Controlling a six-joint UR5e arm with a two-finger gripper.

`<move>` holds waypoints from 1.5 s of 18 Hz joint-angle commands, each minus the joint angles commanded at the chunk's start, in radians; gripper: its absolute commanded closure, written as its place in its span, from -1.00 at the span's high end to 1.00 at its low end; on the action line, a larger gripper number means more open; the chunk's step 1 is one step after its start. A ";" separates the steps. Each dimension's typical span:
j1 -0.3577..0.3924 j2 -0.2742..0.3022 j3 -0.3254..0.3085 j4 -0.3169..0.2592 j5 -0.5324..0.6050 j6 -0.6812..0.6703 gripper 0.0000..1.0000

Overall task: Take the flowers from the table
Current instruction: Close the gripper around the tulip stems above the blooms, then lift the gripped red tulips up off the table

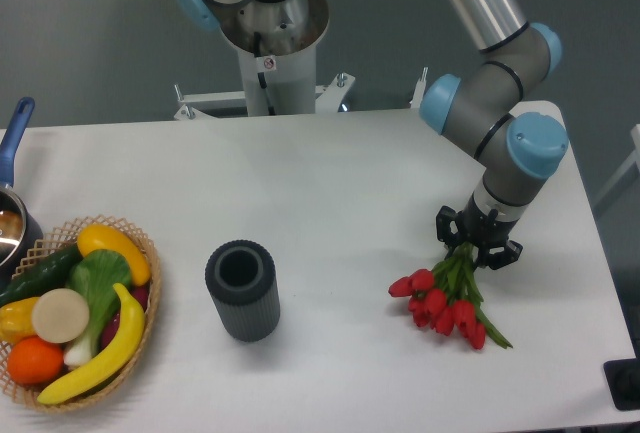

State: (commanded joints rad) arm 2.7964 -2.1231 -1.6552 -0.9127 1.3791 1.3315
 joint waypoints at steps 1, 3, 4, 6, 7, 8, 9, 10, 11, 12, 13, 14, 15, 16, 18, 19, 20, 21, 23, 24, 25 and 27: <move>0.002 0.002 0.000 0.000 0.000 0.000 -0.26; 0.002 0.009 -0.002 -0.003 -0.002 -0.003 -0.41; 0.002 0.012 -0.005 -0.003 -0.002 -0.005 -0.44; 0.002 0.012 -0.005 -0.003 -0.002 -0.005 -0.47; 0.002 0.014 -0.005 -0.003 -0.002 -0.005 -0.48; 0.002 0.017 -0.003 -0.003 -0.002 -0.005 -0.48; 0.003 0.028 -0.002 -0.002 -0.003 -0.005 -0.48; 0.003 0.046 0.000 -0.003 -0.005 -0.005 -0.47; 0.003 0.063 0.003 -0.003 -0.006 -0.005 -0.47; 0.003 0.077 0.008 -0.003 -0.006 -0.005 -0.47; 0.006 0.089 0.011 0.000 -0.006 -0.003 -0.48; 0.006 0.100 0.015 0.003 -0.006 -0.002 -0.48; 0.009 0.110 0.024 0.003 -0.006 0.000 -0.47; 0.011 0.129 0.034 0.003 -0.006 -0.003 -0.47; 0.012 0.167 0.060 0.003 -0.014 -0.009 -0.47; 0.015 0.179 0.072 0.005 -0.024 -0.021 -0.47; 0.017 0.187 0.080 0.005 -0.040 -0.037 -0.47; 0.028 0.202 0.083 0.006 -0.069 -0.044 -0.47; 0.058 0.227 0.087 0.006 -0.176 -0.057 -0.47; 0.080 0.235 0.089 0.006 -0.243 -0.073 -0.47; 0.103 0.242 0.090 0.006 -0.315 -0.090 -0.47; 0.146 0.255 0.091 0.008 -0.455 -0.107 -0.47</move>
State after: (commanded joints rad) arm 2.9420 -1.8685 -1.5647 -0.9050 0.9241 1.2241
